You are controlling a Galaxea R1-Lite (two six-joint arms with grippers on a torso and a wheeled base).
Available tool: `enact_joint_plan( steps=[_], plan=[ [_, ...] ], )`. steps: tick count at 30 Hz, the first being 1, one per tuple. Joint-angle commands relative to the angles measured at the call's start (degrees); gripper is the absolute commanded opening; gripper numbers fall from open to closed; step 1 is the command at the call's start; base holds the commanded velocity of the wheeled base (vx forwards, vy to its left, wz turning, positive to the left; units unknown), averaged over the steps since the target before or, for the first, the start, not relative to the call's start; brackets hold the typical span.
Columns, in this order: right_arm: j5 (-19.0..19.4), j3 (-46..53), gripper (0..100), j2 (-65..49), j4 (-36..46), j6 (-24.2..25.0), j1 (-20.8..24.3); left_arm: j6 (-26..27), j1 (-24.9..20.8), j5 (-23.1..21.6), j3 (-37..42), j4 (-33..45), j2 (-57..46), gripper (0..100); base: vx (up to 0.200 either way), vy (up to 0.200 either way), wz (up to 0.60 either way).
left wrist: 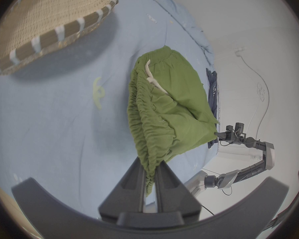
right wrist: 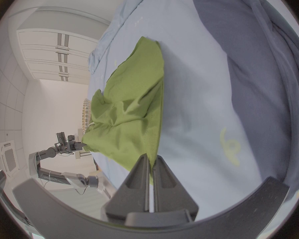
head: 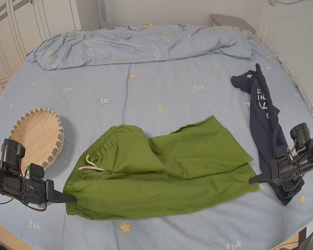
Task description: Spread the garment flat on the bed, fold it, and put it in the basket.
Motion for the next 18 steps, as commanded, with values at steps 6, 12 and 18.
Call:
enact_joint_plan(
  steps=[6,12,18],
  plan=[
    [-7.41,9.68,0,-9.20,8.89,-4.14,1.87,9.04,4.59,0.30,5.23,10.47,-6.20,0,0.000,0.000,0.00],
    [-8.37,17.15,0,-12.01,8.72,-5.11,1.96,12.11,7.23,0.39,9.62,10.47,-6.38,0,0.000,0.000,0.00],
    [-8.20,21.72,0,-12.98,7.49,-5.02,2.66,12.29,6.53,0.48,11.38,10.47,-6.73,0,0.000,0.000,0.00]
  ],
)
